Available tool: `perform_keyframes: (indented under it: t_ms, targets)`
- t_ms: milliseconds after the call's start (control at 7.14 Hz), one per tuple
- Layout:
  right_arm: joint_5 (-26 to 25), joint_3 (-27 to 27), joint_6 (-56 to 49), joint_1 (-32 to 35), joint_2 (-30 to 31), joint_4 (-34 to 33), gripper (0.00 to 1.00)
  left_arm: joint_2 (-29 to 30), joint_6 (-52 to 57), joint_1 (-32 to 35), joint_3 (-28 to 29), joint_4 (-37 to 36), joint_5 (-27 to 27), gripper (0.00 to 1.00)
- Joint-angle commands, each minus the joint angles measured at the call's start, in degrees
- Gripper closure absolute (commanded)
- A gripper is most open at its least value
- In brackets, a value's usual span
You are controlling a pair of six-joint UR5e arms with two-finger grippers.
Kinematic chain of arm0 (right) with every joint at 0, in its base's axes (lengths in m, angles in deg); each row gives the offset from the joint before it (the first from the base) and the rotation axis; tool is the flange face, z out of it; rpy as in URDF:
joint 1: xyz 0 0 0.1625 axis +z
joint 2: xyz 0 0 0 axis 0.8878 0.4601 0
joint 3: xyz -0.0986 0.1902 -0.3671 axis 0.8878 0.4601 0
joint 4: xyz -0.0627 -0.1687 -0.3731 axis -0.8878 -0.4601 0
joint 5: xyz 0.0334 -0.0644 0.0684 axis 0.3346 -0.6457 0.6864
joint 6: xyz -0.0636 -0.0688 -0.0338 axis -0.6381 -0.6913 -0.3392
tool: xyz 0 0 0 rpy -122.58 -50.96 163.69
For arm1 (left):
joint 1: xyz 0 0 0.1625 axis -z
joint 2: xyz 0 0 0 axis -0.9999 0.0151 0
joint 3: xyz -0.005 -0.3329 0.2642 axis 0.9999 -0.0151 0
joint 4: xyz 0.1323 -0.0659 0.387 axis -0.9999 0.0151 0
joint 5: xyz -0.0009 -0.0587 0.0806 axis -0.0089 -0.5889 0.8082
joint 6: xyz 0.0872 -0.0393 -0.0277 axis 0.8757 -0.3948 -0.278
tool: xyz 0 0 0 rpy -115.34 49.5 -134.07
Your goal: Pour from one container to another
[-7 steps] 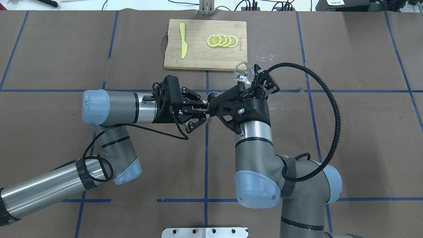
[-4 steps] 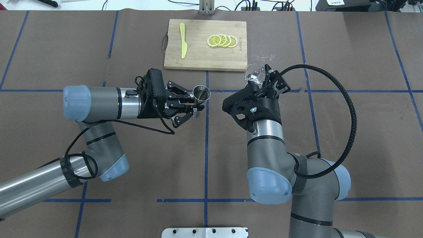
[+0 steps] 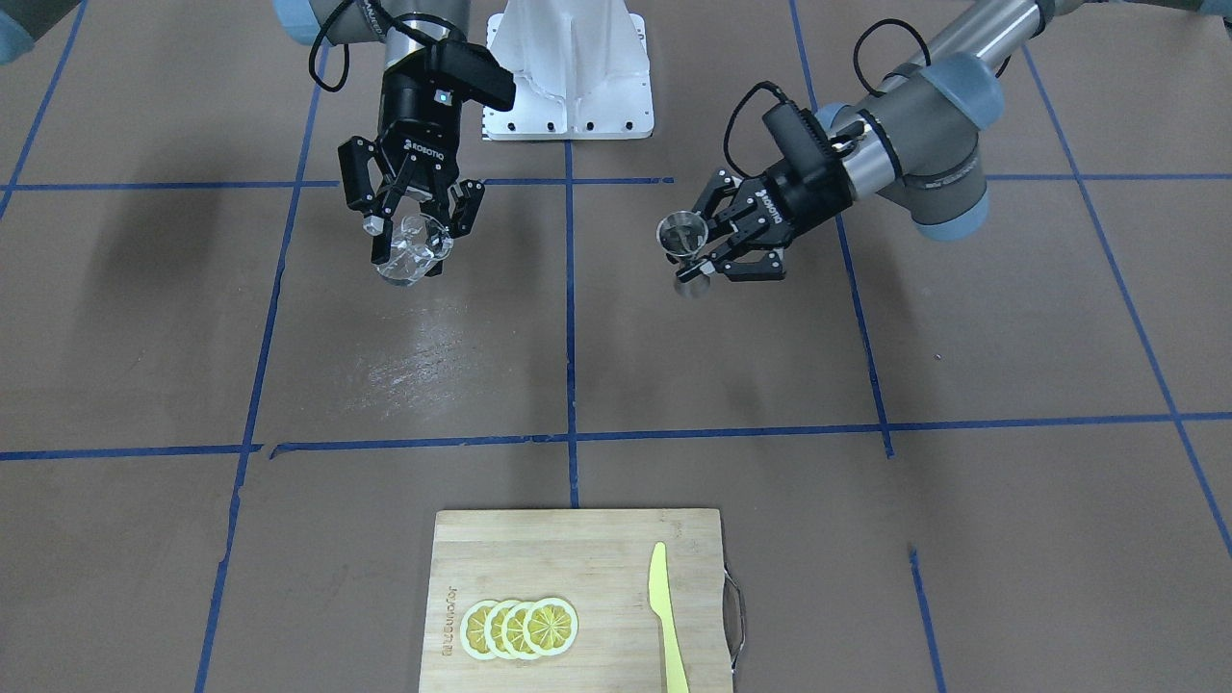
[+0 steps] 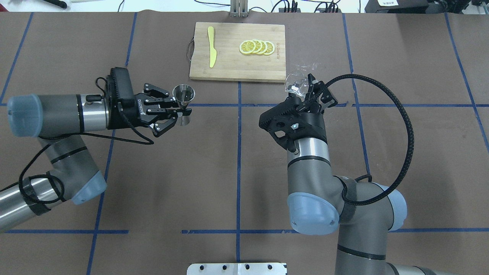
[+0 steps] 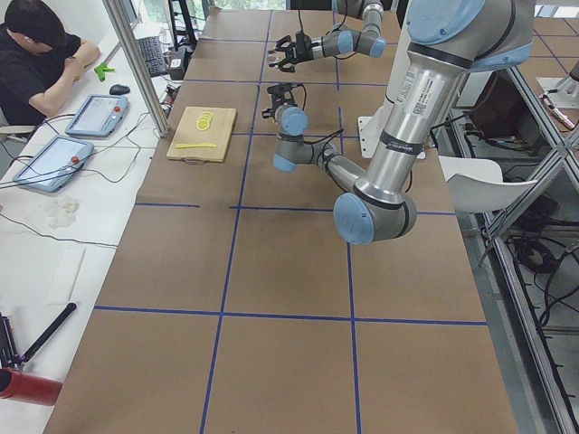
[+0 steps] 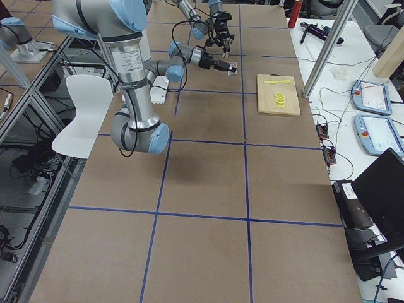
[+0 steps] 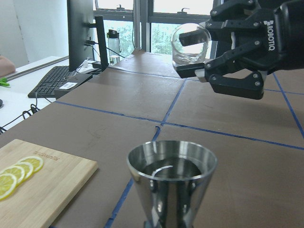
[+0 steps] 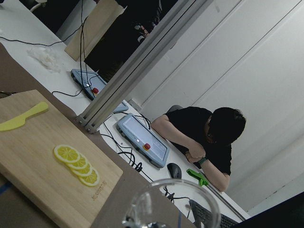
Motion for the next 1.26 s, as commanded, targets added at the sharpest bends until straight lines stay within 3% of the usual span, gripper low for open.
perform_keyframes:
  t_ms: [0, 140, 420, 700, 841, 981, 1121]
  targets:
    - [0.0, 0.0, 0.1, 0.0, 0.1, 0.0, 1.0, -7.3, -3.8, 2.7, -0.3, 7.3, -2.5, 1.0]
    - [0.0, 0.0, 0.1, 0.0, 0.1, 0.0, 1.0, -11.4, -4.5, 3.0, -0.3, 12.3, -2.7, 1.0]
    - [0.0, 0.0, 0.1, 0.0, 0.1, 0.0, 1.0, -16.4, -4.9, 6.4, -0.4, 14.4, -7.9, 1.0]
    - [0.0, 0.0, 0.2, 0.0, 0.1, 0.0, 1.0, -20.6, -14.0, 6.7, -0.8, 19.4, -7.7, 1.0]
    - [0.0, 0.0, 0.2, 0.0, 0.1, 0.0, 1.0, -22.4, -16.3, 6.7, -2.1, 19.8, -5.4, 1.0]
    - [0.0, 0.0, 0.2, 0.0, 0.0, 0.0, 1.0, -23.6, -18.7, 6.6, -3.8, 19.8, 1.4, 1.0]
    - [0.0, 0.0, 0.2, 0.0, 0.1, 0.0, 1.0, -25.0, -20.3, 6.1, -4.0, 20.6, 3.1, 1.0]
